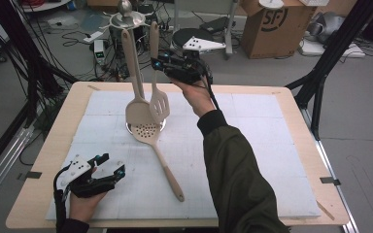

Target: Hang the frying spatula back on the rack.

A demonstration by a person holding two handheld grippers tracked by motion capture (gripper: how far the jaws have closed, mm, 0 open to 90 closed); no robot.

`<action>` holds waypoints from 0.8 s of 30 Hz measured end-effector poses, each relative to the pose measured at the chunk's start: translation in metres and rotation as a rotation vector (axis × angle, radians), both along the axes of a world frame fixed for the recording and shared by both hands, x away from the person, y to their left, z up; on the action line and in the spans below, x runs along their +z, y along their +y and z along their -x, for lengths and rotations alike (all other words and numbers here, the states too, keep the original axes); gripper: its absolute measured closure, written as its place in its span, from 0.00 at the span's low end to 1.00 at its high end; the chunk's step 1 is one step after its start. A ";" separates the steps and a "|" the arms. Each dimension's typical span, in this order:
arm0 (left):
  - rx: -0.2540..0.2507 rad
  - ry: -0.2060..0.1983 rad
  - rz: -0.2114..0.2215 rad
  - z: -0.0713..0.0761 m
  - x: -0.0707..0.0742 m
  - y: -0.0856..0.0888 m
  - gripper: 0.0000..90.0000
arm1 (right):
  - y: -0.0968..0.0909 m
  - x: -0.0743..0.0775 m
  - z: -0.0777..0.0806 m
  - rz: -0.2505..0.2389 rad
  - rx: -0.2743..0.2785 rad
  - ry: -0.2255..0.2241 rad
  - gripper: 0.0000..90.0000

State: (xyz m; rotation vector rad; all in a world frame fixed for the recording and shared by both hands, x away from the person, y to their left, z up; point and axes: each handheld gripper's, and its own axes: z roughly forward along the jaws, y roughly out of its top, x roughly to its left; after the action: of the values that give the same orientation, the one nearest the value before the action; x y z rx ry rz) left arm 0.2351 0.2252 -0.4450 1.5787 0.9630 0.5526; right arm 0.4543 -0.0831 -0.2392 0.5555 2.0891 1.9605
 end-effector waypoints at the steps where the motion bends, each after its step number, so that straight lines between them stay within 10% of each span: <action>1: -0.001 0.000 0.001 0.000 0.000 0.000 0.25 | 0.001 0.000 0.000 -0.002 0.000 0.006 0.81; 24: 0.005 0.000 0.002 0.000 0.000 0.002 0.25 | 0.014 0.001 -0.011 0.017 0.018 0.019 0.81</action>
State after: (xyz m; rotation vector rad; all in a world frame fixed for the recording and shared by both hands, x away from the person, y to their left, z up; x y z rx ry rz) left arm 0.2350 0.2268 -0.4450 1.5754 0.9673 0.5544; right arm 0.4658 -0.0689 -0.2385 0.5565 2.1269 1.9528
